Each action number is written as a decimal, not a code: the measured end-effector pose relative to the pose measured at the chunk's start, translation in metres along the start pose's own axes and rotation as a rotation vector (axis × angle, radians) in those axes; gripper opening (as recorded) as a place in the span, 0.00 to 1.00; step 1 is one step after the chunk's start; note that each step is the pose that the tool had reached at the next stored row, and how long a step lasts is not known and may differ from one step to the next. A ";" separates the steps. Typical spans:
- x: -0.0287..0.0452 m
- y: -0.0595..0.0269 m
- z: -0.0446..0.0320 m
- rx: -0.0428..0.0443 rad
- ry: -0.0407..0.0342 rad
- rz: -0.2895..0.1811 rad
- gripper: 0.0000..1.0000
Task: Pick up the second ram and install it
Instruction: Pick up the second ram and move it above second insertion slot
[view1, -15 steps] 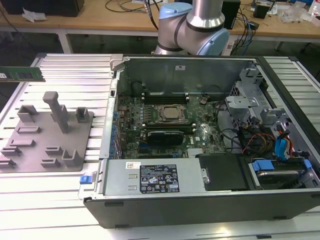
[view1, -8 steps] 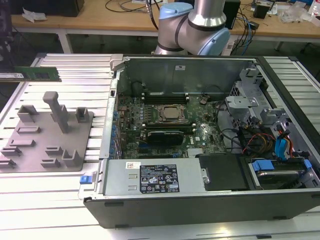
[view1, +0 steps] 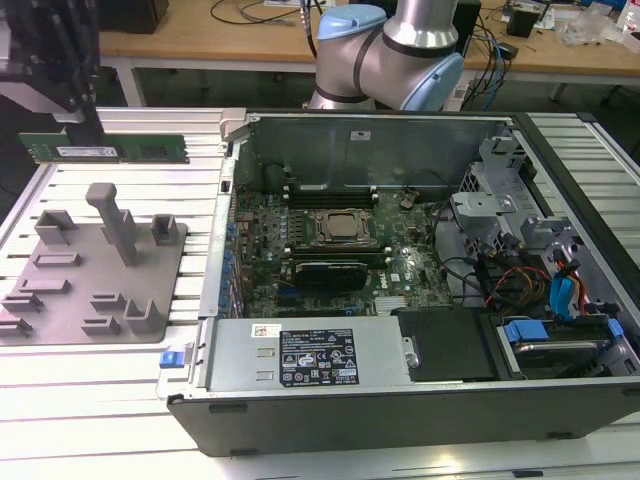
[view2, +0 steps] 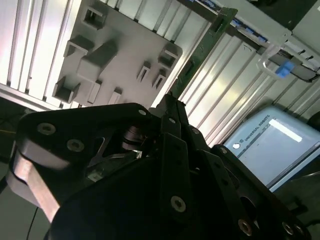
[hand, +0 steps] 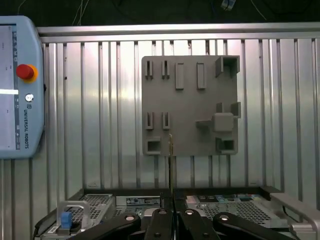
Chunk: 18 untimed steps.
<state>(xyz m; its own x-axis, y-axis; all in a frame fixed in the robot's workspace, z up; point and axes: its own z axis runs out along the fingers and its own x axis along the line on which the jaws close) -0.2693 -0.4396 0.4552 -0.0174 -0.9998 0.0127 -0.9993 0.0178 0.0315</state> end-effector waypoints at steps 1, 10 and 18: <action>0.0000 -0.0030 -0.0001 0.0000 0.0000 0.000 0.09; -0.0010 -0.0551 -0.0014 0.0000 0.0001 0.000 0.09; -0.0018 -0.1038 -0.0025 0.0000 0.0000 0.000 0.09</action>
<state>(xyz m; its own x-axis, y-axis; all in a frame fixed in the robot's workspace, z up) -0.1655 -0.4396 0.4544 -0.0173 -0.9998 0.0127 -0.9993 0.0177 0.0316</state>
